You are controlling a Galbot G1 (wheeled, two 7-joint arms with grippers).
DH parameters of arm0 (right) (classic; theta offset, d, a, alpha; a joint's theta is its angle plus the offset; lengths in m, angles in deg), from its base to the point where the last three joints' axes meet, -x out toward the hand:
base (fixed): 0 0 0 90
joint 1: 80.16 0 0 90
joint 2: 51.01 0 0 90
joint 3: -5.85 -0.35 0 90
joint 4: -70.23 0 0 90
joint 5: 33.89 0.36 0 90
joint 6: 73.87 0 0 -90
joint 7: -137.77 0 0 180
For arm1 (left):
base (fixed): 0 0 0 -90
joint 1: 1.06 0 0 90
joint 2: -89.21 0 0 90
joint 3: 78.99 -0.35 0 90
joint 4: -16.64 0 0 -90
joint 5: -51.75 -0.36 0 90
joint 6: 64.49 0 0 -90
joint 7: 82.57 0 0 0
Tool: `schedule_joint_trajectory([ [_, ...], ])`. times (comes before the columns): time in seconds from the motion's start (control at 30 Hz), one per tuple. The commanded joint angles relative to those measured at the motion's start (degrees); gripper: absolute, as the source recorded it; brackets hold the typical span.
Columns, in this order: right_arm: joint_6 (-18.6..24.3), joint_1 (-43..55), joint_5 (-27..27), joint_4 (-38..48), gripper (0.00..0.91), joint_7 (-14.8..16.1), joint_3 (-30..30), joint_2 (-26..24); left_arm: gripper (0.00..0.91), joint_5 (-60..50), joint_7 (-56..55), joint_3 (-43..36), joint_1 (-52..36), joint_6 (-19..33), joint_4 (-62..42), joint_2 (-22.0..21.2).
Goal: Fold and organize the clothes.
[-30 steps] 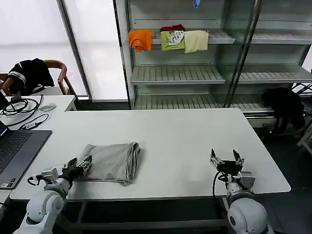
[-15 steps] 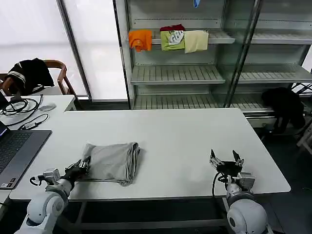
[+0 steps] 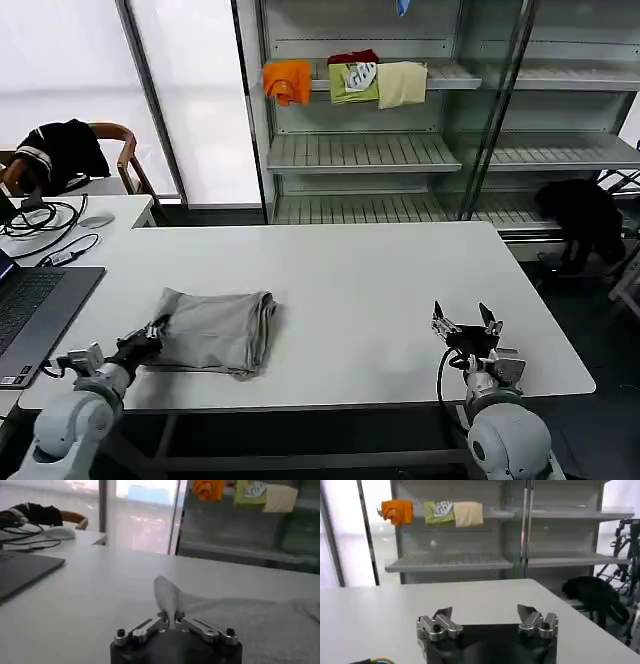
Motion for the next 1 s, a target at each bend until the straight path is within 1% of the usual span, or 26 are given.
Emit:
schedule_joint_trajectory([
  [0.03, 0.10, 0.46, 0.49, 0.39, 0.907, 0.02, 0.26, -0.21, 0.000, 1.18, 2.98, 15.33, 2.25, 1.48, -7.00, 15.38],
  [0.1, 0.10, 0.54, 0.57, 0.41, 0.907, 0.04, 0.33, -0.29, 0.000, 0.78, 3.49, 16.83, 2.55, 1.87, -9.76, 18.67],
  [0.17, 0.10, 0.61, 0.69, 0.40, 0.907, 0.04, 0.38, -0.31, 0.000, 0.16, 3.88, 17.76, 2.07, 2.24, -12.59, 20.86],
  [0.27, 0.10, 0.51, 0.83, 0.11, 0.907, 0.07, 0.38, -0.41, 0.000, -1.03, 4.06, 18.15, 0.03, 2.72, -14.81, 22.34],
  [0.3, 0.10, 0.48, 0.86, 0.06, 0.907, 0.08, 0.35, -0.42, 0.010, -1.19, 4.06, 18.15, -0.16, 2.78, -15.01, 22.37],
  [0.33, 0.09, 0.39, 0.85, -0.01, 0.907, 0.08, 0.29, -0.46, 0.000, -1.17, 4.04, 18.07, -0.27, 2.69, -14.68, 22.31],
  [0.4, 0.09, 0.31, 0.86, -0.03, 0.907, 0.06, 0.22, -0.51, 0.000, -1.53, 4.13, 17.38, -0.21, 2.63, -13.48, 21.37],
  [0.57, 0.01, -0.23, 0.82, -0.35, 0.907, 0.04, -0.25, -0.65, 0.000, -3.71, 3.83, 14.61, 0.18, 2.30, -7.49, 16.44],
  [0.67, 0.03, -0.70, 0.70, -0.41, 0.907, 0.00, -0.55, -0.63, 0.010, -4.44, 2.37, 12.91, 0.98, 1.12, -0.72, 12.94],
  [0.7, 0.04, -0.85, 0.66, -0.39, 0.907, -0.03, -0.62, -0.56, 0.000, -4.87, 2.05, 12.24, 1.15, 1.02, 0.59, 12.25],
  [0.77, 0.04, -1.15, 0.34, -0.30, 0.907, -0.03, -0.71, -0.30, 0.010, -5.59, 0.11, 10.38, 2.20, -0.40, 6.90, 9.26],
  [0.8, 0.05, -1.22, 0.23, -0.25, 0.907, -0.01, -0.70, -0.18, 0.000, -5.65, -0.32, 9.31, 2.65, -0.66, 7.84, 8.47],
  [0.83, 0.04, -1.46, -0.07, -0.17, 0.907, -0.02, -0.68, -0.01, 0.010, -5.96, -1.39, 7.62, 2.64, -1.74, 11.36, 7.33],
  [0.9, 0.03, -1.80, -0.53, -0.11, 0.907, 0.01, -0.77, 0.28, 0.000, -5.73, -3.43, 4.91, 1.98, -3.39, 15.68, 6.33],
  [0.97, -0.01, -2.04, -1.07, -0.01, 0.907, -0.04, -0.99, 0.59, 0.000, -5.90, -6.69, -1.79, -0.27, -5.10, 20.43, 5.09],
  [1.0, -0.08, -2.18, -1.32, 0.07, 0.907, -0.04, -1.11, 0.76, 0.000, -6.20, -7.72, -2.95, -0.99, -5.58, 21.95, 4.48],
])
